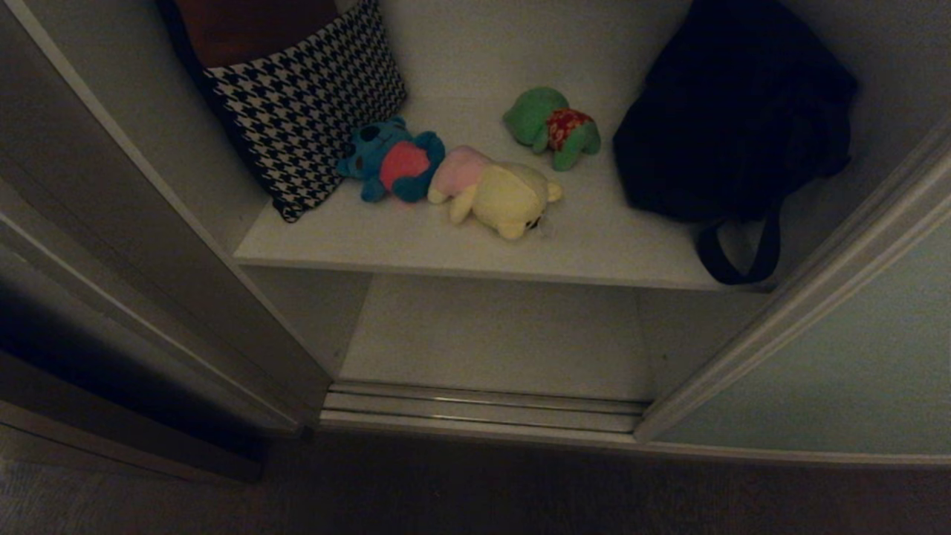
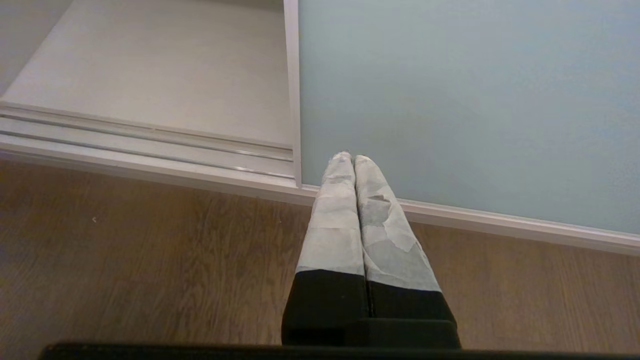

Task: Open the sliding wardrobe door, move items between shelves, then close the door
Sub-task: Close the door

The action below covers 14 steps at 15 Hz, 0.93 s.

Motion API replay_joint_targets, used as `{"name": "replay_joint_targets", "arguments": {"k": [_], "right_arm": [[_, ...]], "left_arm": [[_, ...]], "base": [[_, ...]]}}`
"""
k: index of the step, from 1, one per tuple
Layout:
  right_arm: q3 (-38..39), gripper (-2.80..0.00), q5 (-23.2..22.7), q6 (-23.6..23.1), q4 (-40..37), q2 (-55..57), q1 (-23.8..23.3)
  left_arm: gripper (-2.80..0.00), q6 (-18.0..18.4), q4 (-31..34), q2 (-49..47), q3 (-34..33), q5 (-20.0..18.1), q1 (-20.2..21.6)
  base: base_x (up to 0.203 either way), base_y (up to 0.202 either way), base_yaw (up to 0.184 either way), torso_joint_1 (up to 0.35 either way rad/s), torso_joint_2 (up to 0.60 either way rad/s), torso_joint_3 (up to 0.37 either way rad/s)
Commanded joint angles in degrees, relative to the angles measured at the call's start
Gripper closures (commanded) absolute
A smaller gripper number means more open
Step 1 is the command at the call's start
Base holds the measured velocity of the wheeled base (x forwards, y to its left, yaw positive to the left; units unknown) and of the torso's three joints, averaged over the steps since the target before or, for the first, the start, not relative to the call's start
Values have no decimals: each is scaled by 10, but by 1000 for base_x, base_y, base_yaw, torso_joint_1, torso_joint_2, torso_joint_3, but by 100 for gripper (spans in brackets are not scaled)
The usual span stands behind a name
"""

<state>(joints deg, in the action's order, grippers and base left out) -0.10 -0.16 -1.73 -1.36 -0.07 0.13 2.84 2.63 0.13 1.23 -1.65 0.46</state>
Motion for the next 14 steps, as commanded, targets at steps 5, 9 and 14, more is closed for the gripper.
{"name": "replay_joint_targets", "arguments": {"k": [5, 9, 14], "right_arm": [[0, 0, 0, 0, 0, -1, 0], [0, 0, 0, 0, 0, 0, 0], [0, 0, 0, 0, 0, 0, 0]], "left_arm": [[0, 4, 0, -3, 0, -2, 0], [0, 5, 0, -3, 0, -2, 0], [0, 1, 0, -3, 0, -1, 0]], "base": [[0, 0, 0, 0, 0, 0], [0, 0, 0, 0, 0, 0], [0, 0, 0, 0, 0, 0]]}}
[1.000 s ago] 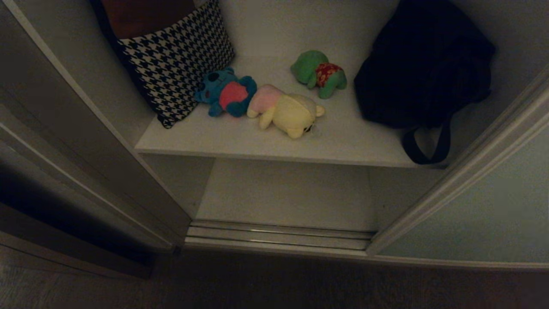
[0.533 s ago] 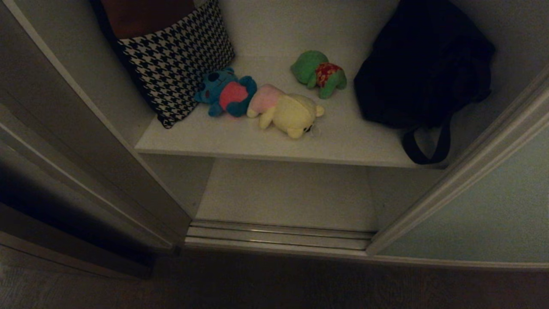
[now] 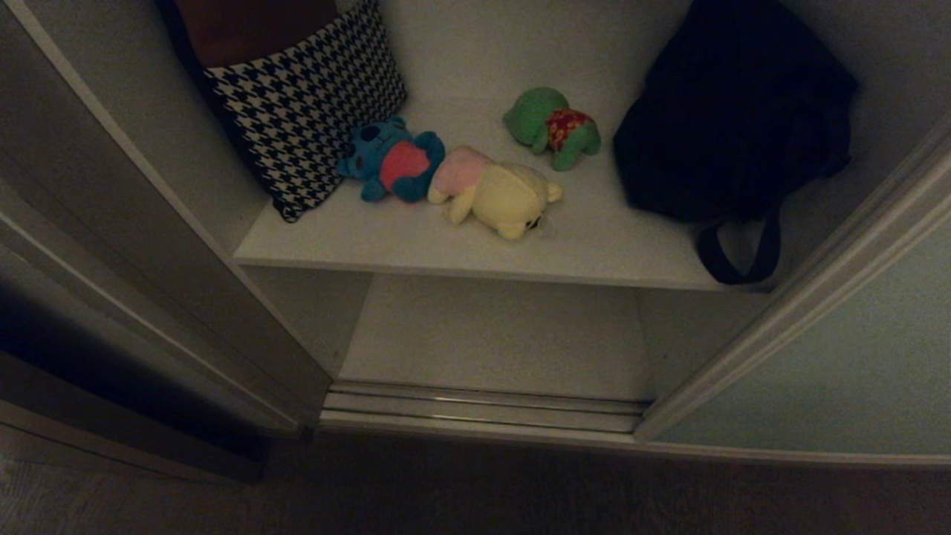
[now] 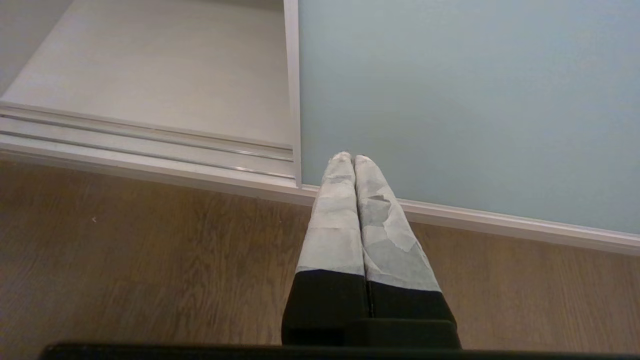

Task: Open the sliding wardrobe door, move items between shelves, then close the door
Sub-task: Close the door

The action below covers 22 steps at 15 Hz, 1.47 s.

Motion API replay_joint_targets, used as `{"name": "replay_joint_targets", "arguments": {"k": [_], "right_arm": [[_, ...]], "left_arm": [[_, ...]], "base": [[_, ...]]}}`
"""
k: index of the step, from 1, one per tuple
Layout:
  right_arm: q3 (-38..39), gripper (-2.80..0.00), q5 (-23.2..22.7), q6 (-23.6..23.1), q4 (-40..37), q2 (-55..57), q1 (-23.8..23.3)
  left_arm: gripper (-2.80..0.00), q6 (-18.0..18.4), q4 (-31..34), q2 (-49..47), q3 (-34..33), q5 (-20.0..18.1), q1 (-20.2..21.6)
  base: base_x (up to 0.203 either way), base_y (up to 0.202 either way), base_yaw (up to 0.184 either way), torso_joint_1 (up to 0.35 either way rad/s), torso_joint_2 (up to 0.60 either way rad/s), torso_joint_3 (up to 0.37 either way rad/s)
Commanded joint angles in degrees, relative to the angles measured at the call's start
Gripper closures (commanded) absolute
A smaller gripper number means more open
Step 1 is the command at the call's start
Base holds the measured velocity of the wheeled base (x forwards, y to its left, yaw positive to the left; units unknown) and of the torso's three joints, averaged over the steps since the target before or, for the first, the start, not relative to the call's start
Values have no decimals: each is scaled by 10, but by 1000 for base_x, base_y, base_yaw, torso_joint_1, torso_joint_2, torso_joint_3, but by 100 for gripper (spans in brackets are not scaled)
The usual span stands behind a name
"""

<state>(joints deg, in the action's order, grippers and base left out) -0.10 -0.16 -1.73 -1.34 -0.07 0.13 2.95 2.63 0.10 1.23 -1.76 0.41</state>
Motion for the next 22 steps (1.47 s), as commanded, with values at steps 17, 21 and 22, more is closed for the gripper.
{"name": "replay_joint_targets", "arguments": {"k": [17, 21, 22], "right_arm": [[0, 0, 0, 0, 0, 0, 0], [0, 0, 0, 0, 0, 0, 0], [0, 0, 0, 0, 0, 0, 0]], "left_arm": [[0, -19, -2, -2, 0, 12, 1], [0, -36, -14, -3, -4, 15, 1], [0, -39, -14, -2, -3, 14, 0]], "base": [[0, 0, 0, 0, 0, 0], [0, 0, 0, 0, 0, 0], [0, 0, 0, 0, 0, 0]]}}
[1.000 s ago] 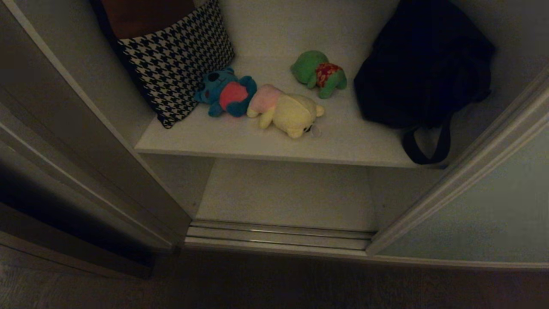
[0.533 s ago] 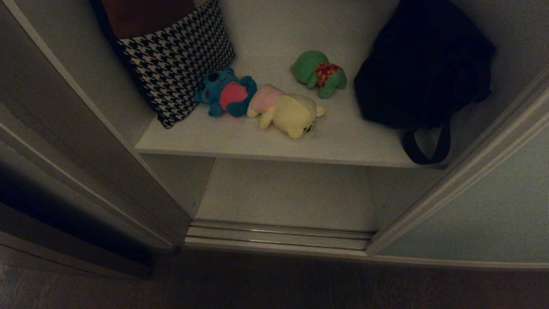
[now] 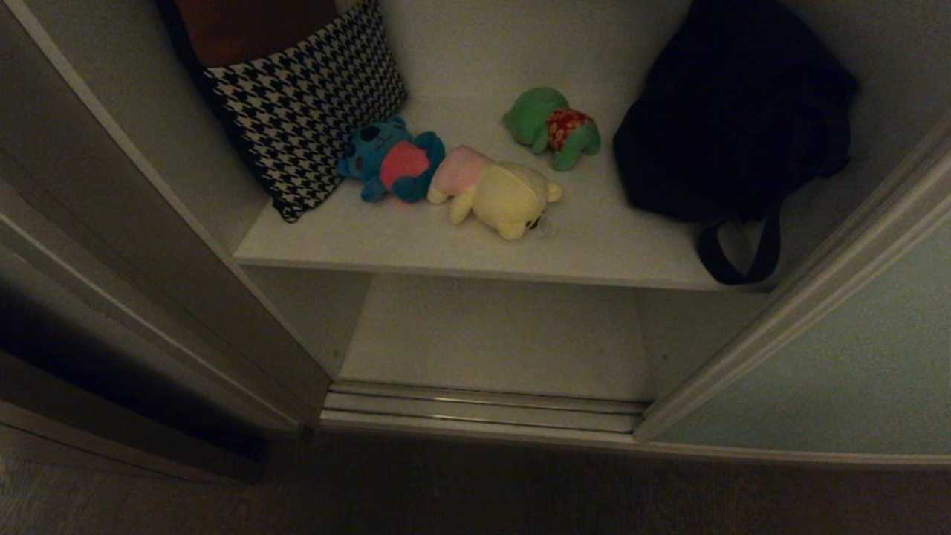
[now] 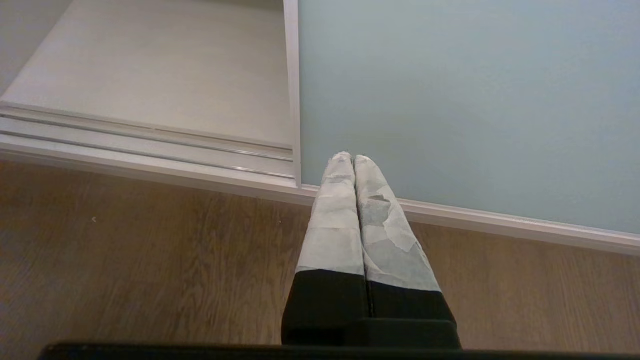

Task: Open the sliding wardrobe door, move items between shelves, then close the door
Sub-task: Close the door

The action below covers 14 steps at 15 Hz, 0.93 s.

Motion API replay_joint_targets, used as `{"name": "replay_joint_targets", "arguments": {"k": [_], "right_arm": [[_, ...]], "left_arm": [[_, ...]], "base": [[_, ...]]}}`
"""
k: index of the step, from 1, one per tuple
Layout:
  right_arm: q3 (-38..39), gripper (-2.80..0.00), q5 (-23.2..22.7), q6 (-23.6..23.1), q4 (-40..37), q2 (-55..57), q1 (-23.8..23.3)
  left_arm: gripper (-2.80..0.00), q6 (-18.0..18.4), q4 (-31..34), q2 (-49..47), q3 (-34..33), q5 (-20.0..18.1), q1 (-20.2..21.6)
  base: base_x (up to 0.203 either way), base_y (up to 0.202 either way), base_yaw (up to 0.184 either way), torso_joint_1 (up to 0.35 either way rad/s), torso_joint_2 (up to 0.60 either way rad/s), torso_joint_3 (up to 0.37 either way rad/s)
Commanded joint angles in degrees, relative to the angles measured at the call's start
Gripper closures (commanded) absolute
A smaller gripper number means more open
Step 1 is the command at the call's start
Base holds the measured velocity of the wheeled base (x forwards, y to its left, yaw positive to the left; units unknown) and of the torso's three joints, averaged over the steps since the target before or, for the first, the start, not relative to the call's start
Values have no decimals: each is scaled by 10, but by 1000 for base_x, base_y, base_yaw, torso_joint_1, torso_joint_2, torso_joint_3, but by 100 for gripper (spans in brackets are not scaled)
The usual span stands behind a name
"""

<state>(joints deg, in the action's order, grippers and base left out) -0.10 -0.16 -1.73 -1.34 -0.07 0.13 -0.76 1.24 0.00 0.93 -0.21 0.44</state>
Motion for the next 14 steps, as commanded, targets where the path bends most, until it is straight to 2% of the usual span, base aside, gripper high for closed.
{"name": "replay_joint_targets", "arguments": {"k": [1, 3, 8, 14], "right_arm": [[0, 0, 0, 0, 0, 0, 0], [0, 0, 0, 0, 0, 0, 0], [0, 0, 0, 0, -1, 0, 0], [0, 0, 0, 0, 0, -1, 0]], "left_arm": [[0, -5, 0, -1, 0, -1, 0], [0, -5, 0, -1, 0, -1, 0], [0, -6, 0, -1, 0, -1, 0], [0, -6, 0, -1, 0, -1, 0]], "base": [[0, 0, 0, 0, 0, 0], [-65, 0, 2, 7, 5, -3], [-185, 0, -1, 2, 2, 5], [-11, 0, 0, 0, 0, 1]]}}
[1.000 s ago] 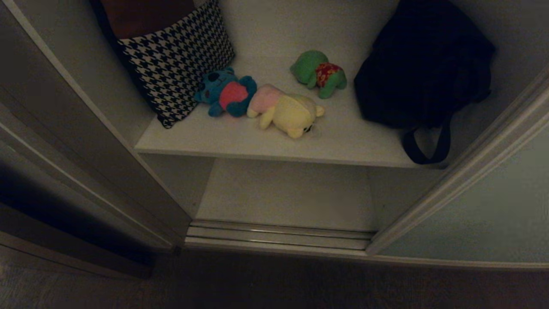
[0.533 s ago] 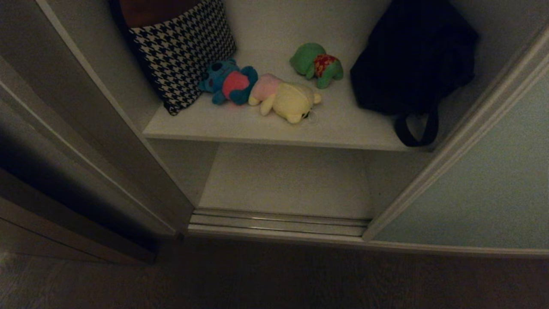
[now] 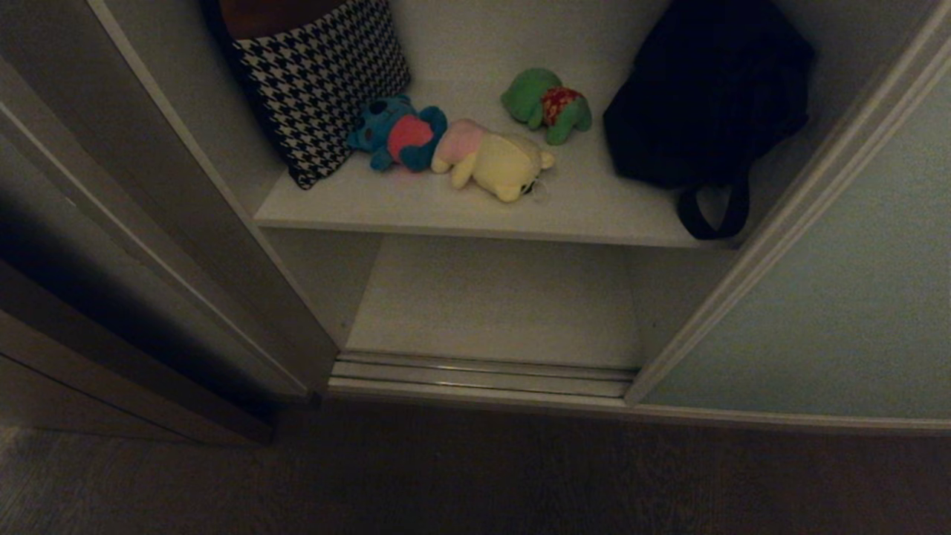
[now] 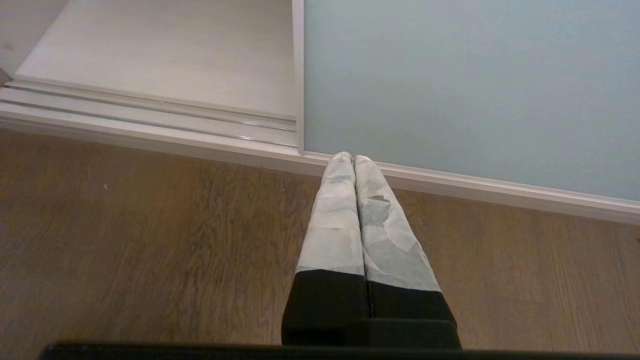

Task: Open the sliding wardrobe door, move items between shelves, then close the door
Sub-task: Close the door

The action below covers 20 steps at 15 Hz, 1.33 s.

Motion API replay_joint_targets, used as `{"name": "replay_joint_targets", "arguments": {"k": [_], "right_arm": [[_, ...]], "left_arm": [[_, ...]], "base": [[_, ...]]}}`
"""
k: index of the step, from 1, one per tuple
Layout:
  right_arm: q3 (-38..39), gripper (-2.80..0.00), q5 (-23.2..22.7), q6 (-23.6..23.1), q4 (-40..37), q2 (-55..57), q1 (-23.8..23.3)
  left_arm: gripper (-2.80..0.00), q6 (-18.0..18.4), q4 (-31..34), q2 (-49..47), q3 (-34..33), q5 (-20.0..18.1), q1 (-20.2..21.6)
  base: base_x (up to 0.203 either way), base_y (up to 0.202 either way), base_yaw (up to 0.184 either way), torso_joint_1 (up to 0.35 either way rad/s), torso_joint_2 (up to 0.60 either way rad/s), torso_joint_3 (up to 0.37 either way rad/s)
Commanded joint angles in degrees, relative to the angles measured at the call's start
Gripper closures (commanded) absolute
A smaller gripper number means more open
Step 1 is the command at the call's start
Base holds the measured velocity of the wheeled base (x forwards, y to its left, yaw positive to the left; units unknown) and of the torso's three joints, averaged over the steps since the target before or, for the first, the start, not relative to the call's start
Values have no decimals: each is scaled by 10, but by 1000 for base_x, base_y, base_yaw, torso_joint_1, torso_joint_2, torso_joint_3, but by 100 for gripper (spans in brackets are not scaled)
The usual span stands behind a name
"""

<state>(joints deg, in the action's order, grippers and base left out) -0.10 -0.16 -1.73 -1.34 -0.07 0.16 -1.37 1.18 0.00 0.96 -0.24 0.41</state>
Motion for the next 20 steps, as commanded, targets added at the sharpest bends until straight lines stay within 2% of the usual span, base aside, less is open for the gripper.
{"name": "replay_joint_targets", "arguments": {"k": [1, 4, 5, 9, 11, 13, 16, 18, 20], "right_arm": [[0, 0, 0, 0, 0, 0, 0], [0, 0, 1, -5, -2, -1, -1], [0, 0, -1, -20, -3, -1, -1], [-47, 0, 9, -22, -58, 4, -1], [-168, 0, 17, -17, -127, 23, -1], [-337, 0, 12, -9, -267, 59, 0], [-555, 0, -49, 9, -428, 172, 6], [-638, 0, -94, 55, -456, 256, 19], [-694, 0, -143, 136, -438, 326, 39]], "left_arm": [[0, 0, 0, -2, 0, 0, 0], [0, 0, 0, -1, 0, 0, 0], [0, 0, 0, -1, 0, 0, 0], [0, 0, 0, -2, 0, 0, 0], [0, 0, 0, -2, 0, 0, 0], [0, 0, 0, -1, 0, 0, 0], [0, 0, 0, -1, 0, 0, 0], [0, 0, 0, -2, 0, 0, 0], [0, 0, 0, -2, 0, 0, 0]], "base": [[0, 0, 0, 0, 0, 0], [0, 0, 0, 0, 0, 0], [0, 0, 0, 0, 0, 0], [0, 0, 0, 0, 0, 0], [0, 0, 0, 0, 0, 0], [0, 0, 0, 0, 0, 0], [0, 0, 0, 0, 0, 0], [0, 0, 0, 0, 0, 0], [0, 0, 0, 0, 0, 0]]}}
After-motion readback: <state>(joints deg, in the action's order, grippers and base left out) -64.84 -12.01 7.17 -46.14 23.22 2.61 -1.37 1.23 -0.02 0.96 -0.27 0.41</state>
